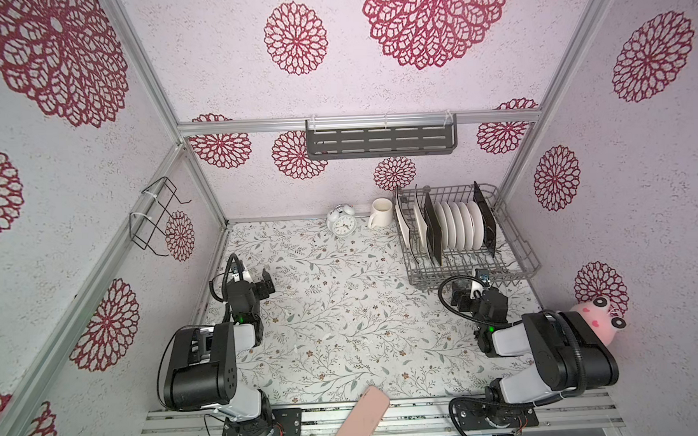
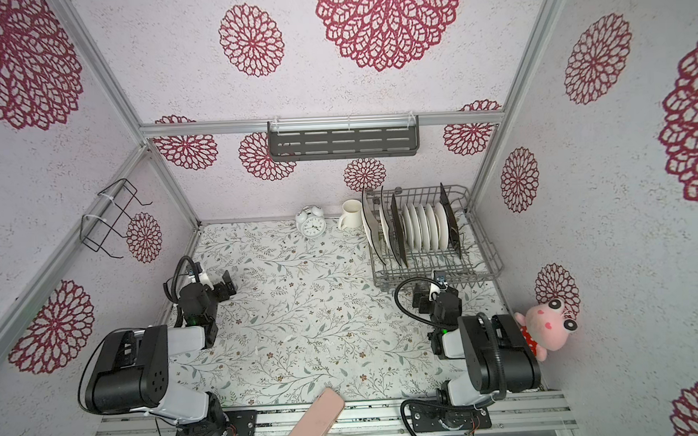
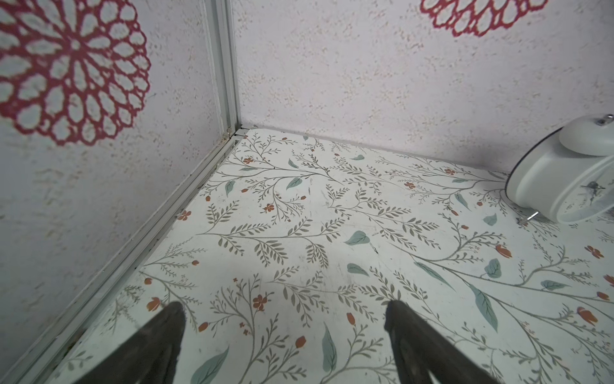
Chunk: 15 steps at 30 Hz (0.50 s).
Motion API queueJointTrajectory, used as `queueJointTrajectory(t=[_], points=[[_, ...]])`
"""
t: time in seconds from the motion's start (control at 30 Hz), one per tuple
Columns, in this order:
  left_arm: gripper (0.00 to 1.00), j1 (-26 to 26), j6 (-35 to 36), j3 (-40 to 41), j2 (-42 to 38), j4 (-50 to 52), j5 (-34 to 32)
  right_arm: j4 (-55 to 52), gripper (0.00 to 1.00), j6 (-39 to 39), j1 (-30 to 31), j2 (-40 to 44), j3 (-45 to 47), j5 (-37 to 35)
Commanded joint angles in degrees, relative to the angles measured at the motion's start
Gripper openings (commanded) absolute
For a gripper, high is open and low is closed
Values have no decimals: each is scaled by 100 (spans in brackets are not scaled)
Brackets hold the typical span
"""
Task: Unload the plates from the dish rack
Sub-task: Pick up the plate from the dish rack.
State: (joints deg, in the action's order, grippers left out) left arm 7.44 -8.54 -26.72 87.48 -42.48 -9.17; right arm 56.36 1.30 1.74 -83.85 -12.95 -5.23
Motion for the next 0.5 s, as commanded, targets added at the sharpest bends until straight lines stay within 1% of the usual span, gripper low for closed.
queueJointTrajectory(t=[0.0, 0.03, 0.07, 0.13, 0.2, 0.27, 0.37, 0.47], points=[[90, -122, 32, -874, -687, 1719, -446, -826, 84, 215, -130, 752, -848, -885], [91, -276, 152, -903, -898, 1583, -676, -926, 84, 138, -130, 1011, -873, -598], [93, -393, 202, -871, -1142, 1315, -644, -1121, 84, 113, -130, 1247, -984, -361], [96, -531, 123, -1071, -1466, 1276, -290, -1797, 83, 118, -130, 1564, -1391, -5], [100, -751, 88, -1753, -1545, 2106, -43, -2528, 80, 130, -121, 1764, -1921, 397], [100, -1139, 192, -2516, -1413, 2863, 47, -3136, 80, 202, -80, 1908, -2395, 714], [100, -1788, 414, -3358, -1101, 3550, 114, -3872, 80, 233, 20, 2041, -2923, 1016], [99, -2385, 678, -3935, -791, 3930, 35, -4256, 80, 179, 140, 2194, -3180, 1109]])
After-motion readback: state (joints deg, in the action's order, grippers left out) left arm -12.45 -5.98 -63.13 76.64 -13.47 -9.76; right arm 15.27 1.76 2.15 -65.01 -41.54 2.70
